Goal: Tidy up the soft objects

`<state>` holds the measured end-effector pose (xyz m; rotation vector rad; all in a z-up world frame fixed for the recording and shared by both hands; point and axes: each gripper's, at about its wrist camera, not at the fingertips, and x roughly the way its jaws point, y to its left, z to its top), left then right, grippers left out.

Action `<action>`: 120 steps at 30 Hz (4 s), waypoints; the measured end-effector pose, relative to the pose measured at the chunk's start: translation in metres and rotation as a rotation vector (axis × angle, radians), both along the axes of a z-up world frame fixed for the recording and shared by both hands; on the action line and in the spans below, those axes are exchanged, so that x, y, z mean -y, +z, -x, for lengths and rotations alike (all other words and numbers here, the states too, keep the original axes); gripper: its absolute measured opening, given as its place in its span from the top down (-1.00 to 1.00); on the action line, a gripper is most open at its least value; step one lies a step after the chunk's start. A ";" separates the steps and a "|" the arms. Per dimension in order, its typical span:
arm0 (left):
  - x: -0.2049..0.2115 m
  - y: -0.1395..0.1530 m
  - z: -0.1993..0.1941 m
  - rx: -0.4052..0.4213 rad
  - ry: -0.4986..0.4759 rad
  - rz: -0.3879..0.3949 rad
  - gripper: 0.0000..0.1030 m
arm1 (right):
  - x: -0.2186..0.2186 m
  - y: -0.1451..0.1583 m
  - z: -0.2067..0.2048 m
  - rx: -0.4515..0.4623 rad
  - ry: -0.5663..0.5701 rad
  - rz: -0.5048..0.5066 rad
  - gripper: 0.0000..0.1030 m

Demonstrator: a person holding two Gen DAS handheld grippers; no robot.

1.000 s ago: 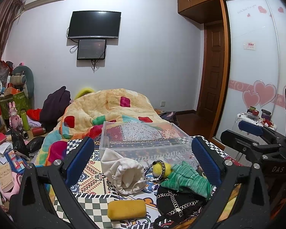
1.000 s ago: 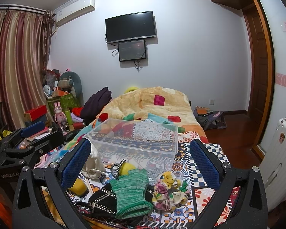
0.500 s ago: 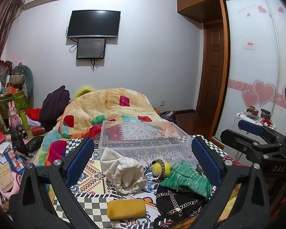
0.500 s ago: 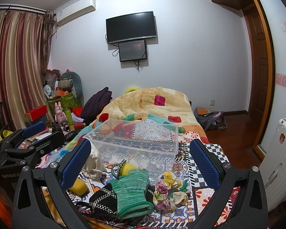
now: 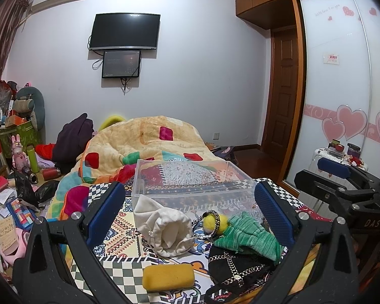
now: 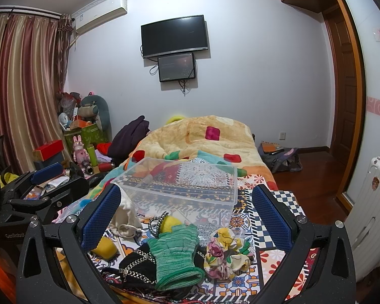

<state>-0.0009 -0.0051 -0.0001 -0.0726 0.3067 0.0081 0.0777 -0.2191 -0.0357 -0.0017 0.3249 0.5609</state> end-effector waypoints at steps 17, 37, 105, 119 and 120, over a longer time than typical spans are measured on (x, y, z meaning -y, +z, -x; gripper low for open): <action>0.000 -0.001 -0.001 -0.001 0.000 0.001 -1.00 | 0.000 0.000 0.000 0.000 0.000 -0.001 -1.00; -0.029 -0.040 -0.058 -0.236 0.028 0.058 -0.95 | 0.010 -0.032 -0.035 -0.145 -0.020 0.031 -1.00; -0.056 -0.047 -0.178 -0.397 0.001 0.019 0.65 | -0.065 -0.026 -0.150 -0.255 0.041 0.122 0.80; -0.047 -0.063 -0.187 -0.505 -0.040 0.004 0.05 | -0.073 -0.049 -0.151 -0.351 0.087 0.237 0.44; -0.048 -0.061 -0.185 -0.499 -0.041 0.001 -0.06 | -0.072 -0.047 -0.149 -0.343 0.089 0.233 0.28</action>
